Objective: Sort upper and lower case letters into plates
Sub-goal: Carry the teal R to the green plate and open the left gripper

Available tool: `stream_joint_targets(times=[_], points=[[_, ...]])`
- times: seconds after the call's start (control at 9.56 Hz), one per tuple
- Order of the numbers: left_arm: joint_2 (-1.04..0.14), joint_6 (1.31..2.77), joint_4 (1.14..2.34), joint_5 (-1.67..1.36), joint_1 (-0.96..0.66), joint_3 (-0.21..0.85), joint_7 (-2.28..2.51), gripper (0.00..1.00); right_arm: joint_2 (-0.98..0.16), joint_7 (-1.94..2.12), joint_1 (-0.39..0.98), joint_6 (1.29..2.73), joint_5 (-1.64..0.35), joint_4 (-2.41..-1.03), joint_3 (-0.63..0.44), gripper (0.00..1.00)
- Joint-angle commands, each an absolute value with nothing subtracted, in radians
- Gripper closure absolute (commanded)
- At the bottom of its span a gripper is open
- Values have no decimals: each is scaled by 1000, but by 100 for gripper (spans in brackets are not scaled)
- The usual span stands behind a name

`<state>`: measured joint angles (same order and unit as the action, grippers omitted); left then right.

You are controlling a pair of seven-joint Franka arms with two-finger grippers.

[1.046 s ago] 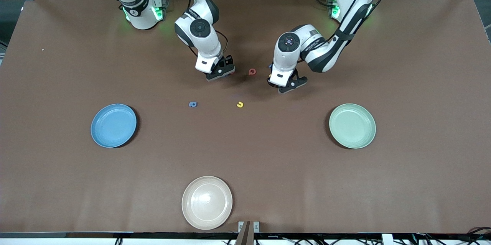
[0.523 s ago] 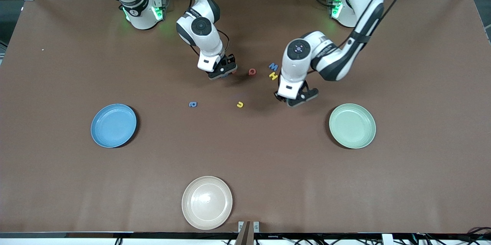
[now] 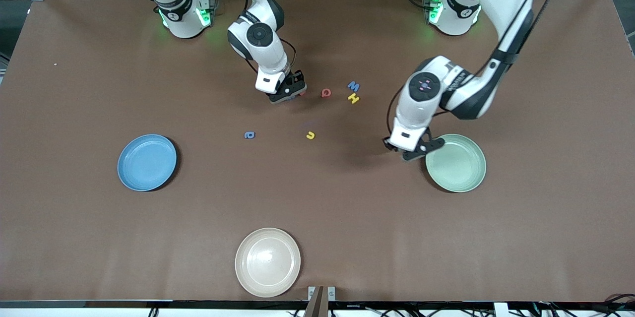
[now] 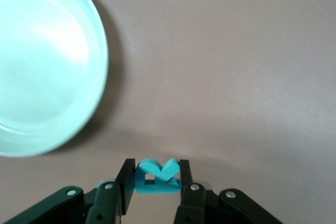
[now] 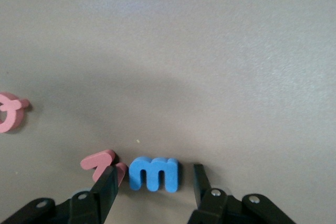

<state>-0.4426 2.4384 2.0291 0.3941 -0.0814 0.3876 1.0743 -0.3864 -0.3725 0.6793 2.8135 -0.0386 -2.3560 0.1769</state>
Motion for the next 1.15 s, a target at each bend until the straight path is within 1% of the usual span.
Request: stream_joint_targets(times=[0.0, 0.31, 0.63, 0.84, 1.05], points=[[-434, 2424, 2033, 420, -37, 396, 1019, 100, -397, -293, 626, 2827, -61, -2372, 183, 34], [-442, 2424, 2036, 508, 18, 397, 993, 100, -413, -314, 643, 2830, -64, -2370, 186, 34], [-462, 2424, 2037, 511, 57, 394, 931, 100, -426, -418, 710, 2832, -71, -2329, 186, 33], [-468, 2424, 2042, 547, 77, 391, 927, 100, -413, -414, 695, 2820, -71, -2329, 186, 30], [-472, 2424, 2055, 606, 104, 391, 914, 100, -393, -355, 637, 2746, -71, -2329, 187, 25]])
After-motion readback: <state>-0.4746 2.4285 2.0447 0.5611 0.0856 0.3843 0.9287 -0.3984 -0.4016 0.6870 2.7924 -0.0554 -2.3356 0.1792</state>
